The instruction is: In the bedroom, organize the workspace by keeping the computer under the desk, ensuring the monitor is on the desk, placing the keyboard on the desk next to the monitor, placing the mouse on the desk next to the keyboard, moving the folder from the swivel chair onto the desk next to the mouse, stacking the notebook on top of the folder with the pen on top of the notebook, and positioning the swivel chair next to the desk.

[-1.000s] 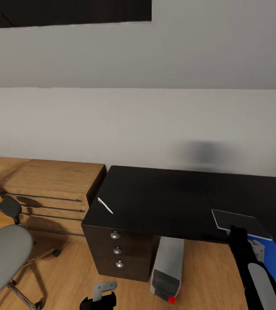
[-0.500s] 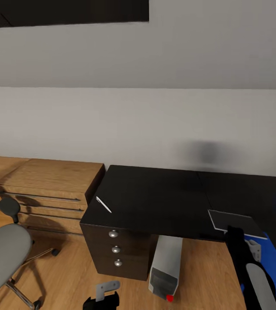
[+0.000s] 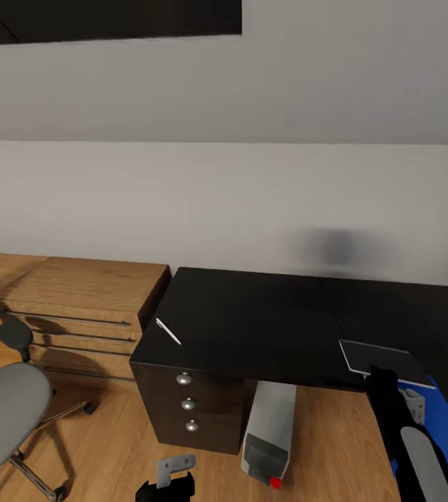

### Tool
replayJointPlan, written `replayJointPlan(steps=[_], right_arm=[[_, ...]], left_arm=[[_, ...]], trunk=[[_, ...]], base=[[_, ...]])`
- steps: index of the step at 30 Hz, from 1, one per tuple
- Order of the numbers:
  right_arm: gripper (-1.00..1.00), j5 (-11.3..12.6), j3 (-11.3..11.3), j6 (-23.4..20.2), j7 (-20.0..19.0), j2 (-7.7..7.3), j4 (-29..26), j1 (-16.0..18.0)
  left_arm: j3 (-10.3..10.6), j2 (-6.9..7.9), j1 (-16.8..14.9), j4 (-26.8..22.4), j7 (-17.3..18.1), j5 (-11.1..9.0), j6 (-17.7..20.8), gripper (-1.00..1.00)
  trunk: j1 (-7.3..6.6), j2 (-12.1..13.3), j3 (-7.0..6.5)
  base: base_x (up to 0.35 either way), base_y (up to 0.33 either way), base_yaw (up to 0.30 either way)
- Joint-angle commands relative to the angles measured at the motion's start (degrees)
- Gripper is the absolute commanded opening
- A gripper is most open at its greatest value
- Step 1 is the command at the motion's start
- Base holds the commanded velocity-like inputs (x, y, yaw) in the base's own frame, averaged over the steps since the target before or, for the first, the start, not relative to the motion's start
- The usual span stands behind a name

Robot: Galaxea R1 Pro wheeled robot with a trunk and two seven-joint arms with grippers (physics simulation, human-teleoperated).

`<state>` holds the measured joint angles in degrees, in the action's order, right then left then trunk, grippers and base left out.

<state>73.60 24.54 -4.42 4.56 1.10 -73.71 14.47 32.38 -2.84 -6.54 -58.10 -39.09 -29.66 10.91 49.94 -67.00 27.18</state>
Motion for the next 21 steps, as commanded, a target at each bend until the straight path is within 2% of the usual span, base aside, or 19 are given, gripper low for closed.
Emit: replayJointPlan(steps=[1,10,21], right_arm=[[-1.0,0.4,0.2,-0.31,0.26,0.14,-0.12,0.04],[-1.0,0.4,0.24,-0.02,0.35,0.29,-0.12,0.04],[-1.0,0.55,0.33,-0.06,0.36,0.23,-0.1,0.05]], left_arm=[[0.14,0.03,-0.05,-0.09,-0.39,-0.25,0.25,1.0],[0.14,0.03,-0.05,-0.09,-0.43,-0.24,0.25,1.0],[0.14,0.03,-0.05,-0.09,-0.45,-0.26,0.25,1.0]], trunk=[[0.0,-0.04,0.06],[0.0,-0.04,0.06],[0.0,-0.04,0.06]], base=[[0.0,0.0,0.0],[0.0,0.0,-0.029],[0.0,0.0,-0.224]])
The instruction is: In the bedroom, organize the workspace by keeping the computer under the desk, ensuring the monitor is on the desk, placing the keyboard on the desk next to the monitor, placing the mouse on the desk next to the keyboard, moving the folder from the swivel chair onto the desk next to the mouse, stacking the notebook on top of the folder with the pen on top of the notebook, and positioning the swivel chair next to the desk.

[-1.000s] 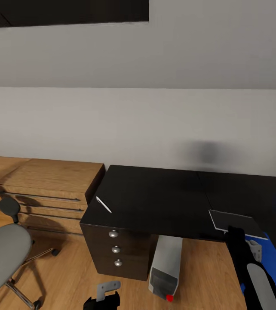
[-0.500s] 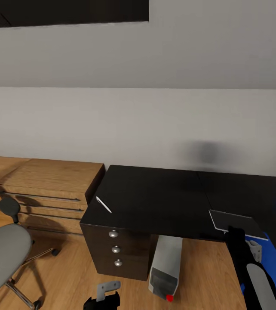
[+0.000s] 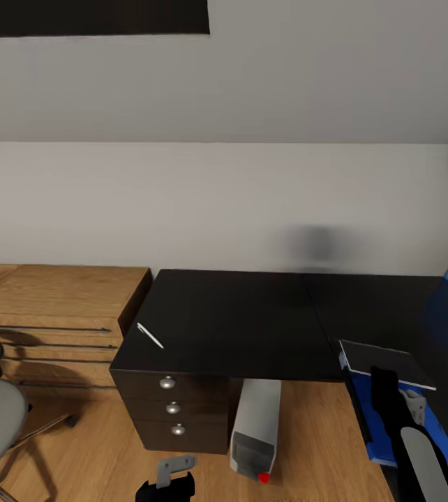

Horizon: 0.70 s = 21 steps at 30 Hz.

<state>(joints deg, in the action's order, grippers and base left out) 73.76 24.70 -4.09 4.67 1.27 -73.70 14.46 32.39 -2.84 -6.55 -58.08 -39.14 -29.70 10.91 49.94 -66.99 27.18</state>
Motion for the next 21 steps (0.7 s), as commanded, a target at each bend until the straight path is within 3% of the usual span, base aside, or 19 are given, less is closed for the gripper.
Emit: replayJointPlan(steps=[1,6,21], right_arm=[[-1.0,0.39,0.17,-0.38,0.25,0.04,-0.11,0.05],[-1.0,0.45,0.17,-0.52,0.25,-0.02,-0.12,0.04],[-1.0,0.73,0.0,-1.38,0.18,-0.12,-0.21,0.05]], left_arm=[[0.13,0.03,-0.04,-0.1,-0.4,-0.22,0.25,1.0],[0.13,0.03,-0.04,-0.1,-0.38,-0.24,0.25,1.0],[0.13,0.09,-0.04,-0.1,-0.41,-0.22,0.25,1.0]], trunk=[[0.0,-0.04,0.06],[0.0,-0.04,0.08],[0.0,-0.04,0.08]], base=[[0.0,0.0,-0.226],[0.0,0.0,-0.13],[0.0,0.0,-0.006]])
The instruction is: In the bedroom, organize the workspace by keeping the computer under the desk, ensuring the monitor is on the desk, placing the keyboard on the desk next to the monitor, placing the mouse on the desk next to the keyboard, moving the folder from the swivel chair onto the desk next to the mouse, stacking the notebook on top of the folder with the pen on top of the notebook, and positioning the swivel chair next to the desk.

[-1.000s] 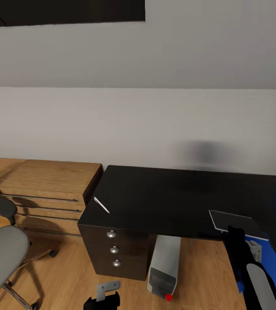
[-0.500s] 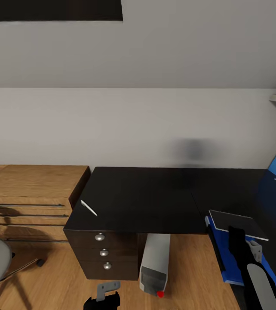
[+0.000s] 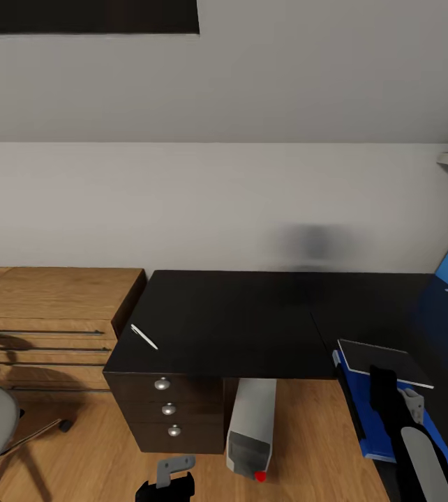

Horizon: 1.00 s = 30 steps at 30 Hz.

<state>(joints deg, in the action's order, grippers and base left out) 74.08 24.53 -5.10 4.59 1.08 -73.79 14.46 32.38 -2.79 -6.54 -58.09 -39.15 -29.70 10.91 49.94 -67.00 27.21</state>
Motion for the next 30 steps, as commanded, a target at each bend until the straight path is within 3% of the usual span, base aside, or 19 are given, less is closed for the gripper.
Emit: replayJointPlan(steps=[1,9,21,30], right_arm=[[-1.0,0.38,0.17,-0.39,0.28,0.1,-0.12,0.05],[-1.0,0.22,0.19,-0.36,0.78,0.06,-0.03,0.04],[-1.0,0.02,0.1,-0.43,6.5,-0.14,0.05,0.0],[-1.0,-0.07,0.0,-0.36,7.17,-0.16,0.47,-0.02]], left_arm=[[0.14,0.04,-0.05,-0.09,-0.4,-0.21,0.25,1.0],[0.13,0.04,-0.05,-0.09,-0.4,-0.25,0.25,1.0],[0.14,0.05,-0.05,-0.09,-0.4,-0.23,0.25,1.0],[0.14,0.06,-0.05,-0.09,-0.37,-0.27,0.25,1.0]], trunk=[[0.0,-0.04,0.06],[0.0,-0.04,0.06],[0.0,-0.04,0.06],[0.0,-0.04,0.06]], base=[[0.0,0.0,0.0],[0.0,0.0,0.0],[0.0,0.0,0.0],[0.0,0.0,0.0]])
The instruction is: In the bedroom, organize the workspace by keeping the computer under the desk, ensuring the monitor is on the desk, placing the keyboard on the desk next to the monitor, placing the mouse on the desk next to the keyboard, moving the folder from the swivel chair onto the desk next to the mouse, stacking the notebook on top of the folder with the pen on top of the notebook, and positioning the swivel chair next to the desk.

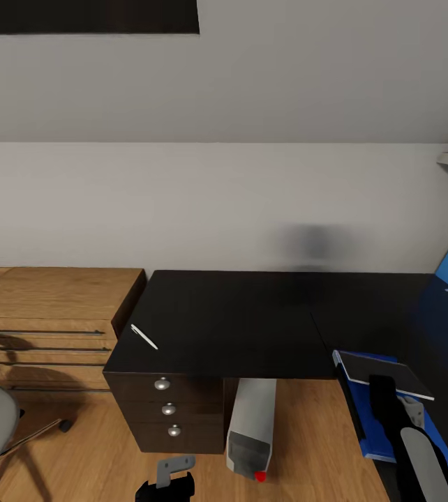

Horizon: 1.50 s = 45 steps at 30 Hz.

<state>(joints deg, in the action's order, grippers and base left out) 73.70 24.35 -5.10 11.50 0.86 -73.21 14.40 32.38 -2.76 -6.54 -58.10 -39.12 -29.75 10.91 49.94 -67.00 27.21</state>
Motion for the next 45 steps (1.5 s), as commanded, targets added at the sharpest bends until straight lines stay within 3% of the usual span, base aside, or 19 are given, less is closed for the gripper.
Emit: replayJointPlan(steps=[1,5,6,34,45], right_arm=[[-1.0,0.31,0.17,-0.36,0.26,0.05,-0.09,0.06],[-1.0,0.28,0.17,-0.35,0.31,0.03,-0.03,0.06],[1.0,0.25,0.17,-0.35,0.36,0.02,-0.02,0.04],[1.0,0.22,0.17,-0.28,0.37,0.01,-0.26,0.06],[1.0,0.33,0.41,-0.37,-0.04,0.2,-4.01,-0.03]], left_arm=[[0.14,0.03,-0.05,-0.09,-0.41,-0.22,0.25,1.0],[0.14,0.01,-0.05,-0.09,-0.42,-0.22,0.25,1.0],[0.14,0.02,-0.05,-0.09,-0.43,-0.21,0.25,1.0],[0.14,-0.03,-0.05,-0.01,-0.38,-0.22,0.25,1.0],[0.06,-0.04,-0.05,0.0,-0.4,-0.31,0.25,1.0]], trunk=[[0.0,-0.04,0.06],[0.0,-0.04,0.06],[0.0,-0.04,0.06],[0.0,-0.04,0.06],[-2.41,4.37,-1.91]], base=[[0.0,0.0,0.0],[0.0,0.0,0.0],[0.0,0.0,0.0],[-0.055,0.0,0.0],[-0.001,0.0,0.0]])
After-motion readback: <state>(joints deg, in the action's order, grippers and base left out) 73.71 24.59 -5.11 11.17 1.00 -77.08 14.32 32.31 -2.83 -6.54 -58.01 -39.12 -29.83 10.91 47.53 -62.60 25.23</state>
